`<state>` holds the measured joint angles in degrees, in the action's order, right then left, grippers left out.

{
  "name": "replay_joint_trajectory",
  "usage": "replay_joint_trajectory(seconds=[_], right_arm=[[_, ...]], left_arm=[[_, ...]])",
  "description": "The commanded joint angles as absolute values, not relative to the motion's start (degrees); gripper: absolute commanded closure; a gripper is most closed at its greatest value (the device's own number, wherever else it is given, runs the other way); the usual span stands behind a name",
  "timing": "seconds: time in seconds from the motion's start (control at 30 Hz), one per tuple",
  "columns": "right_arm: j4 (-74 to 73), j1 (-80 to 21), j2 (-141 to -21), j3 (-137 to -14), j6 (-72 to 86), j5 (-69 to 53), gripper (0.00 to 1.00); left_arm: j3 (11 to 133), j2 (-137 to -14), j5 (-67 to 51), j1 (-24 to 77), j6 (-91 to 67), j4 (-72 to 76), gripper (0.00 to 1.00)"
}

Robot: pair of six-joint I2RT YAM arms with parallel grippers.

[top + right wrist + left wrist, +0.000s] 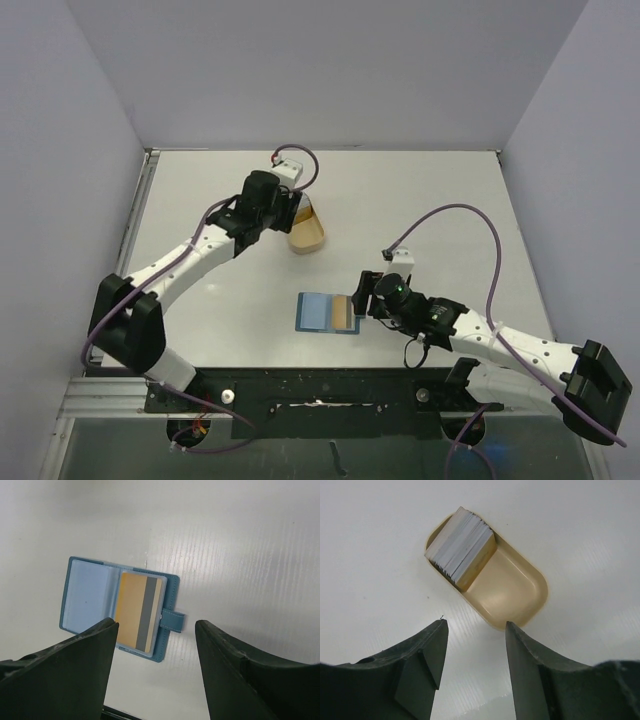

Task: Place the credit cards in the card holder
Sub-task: Pick up the credit card from the storage box.

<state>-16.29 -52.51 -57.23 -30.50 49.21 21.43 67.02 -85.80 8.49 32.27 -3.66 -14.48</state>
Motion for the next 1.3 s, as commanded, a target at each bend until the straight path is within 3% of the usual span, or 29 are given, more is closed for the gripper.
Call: replay_joint_trajectory(seconds=[0.0,0.63,1.27], right_arm=[[-15.5,-52.2,-56.2,-33.5,47.6,23.0,0.36],[-19.3,-51.7,-59.5,-36.8,46.0,24.2,0.37],[-17.8,-51.9,-60.4,-35.8,46.6,22.8,0.38]], left_arm=[[75.5,-93.9,7.5,30.7,5.1,-13.8,0.5],[86.3,-113.0,13.6,30.9,17.0,-12.3,0.5],[87.1,-117.7,24.2,33.0,20.3,-8.9,0.51]])
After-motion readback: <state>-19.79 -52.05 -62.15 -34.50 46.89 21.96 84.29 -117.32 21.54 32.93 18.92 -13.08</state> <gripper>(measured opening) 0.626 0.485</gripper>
